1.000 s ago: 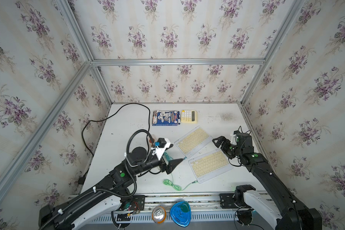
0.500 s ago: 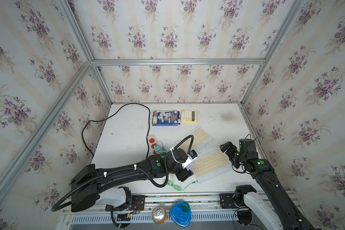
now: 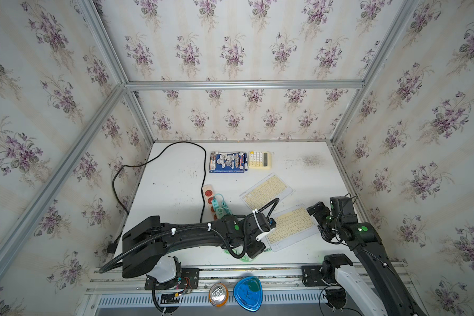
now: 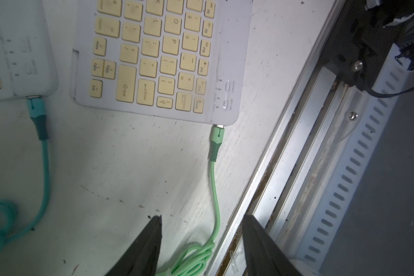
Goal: Unplug the wireless keyboard
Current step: Pick up the keyboard from the center of the board.
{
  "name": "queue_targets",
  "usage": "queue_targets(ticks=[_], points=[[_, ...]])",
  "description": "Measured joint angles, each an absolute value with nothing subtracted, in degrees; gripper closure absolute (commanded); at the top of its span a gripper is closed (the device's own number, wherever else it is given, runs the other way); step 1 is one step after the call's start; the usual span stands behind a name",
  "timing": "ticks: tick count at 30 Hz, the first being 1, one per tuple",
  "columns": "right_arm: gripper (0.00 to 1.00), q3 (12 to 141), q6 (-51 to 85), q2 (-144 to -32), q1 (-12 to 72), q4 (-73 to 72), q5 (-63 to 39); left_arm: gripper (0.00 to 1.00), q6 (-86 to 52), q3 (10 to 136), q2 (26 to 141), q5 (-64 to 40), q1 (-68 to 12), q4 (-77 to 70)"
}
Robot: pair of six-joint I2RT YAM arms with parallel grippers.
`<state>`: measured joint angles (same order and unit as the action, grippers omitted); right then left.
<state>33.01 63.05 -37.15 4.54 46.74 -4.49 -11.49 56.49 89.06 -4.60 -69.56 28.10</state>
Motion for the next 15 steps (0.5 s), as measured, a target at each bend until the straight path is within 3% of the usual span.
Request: queue_targets(ticks=[15], points=[[0.04, 32.84, 64.29, -35.66, 4.54, 49.01, -2.35, 0.55, -12.16, 59.57, 98.65, -4.27, -72.62, 30.7]])
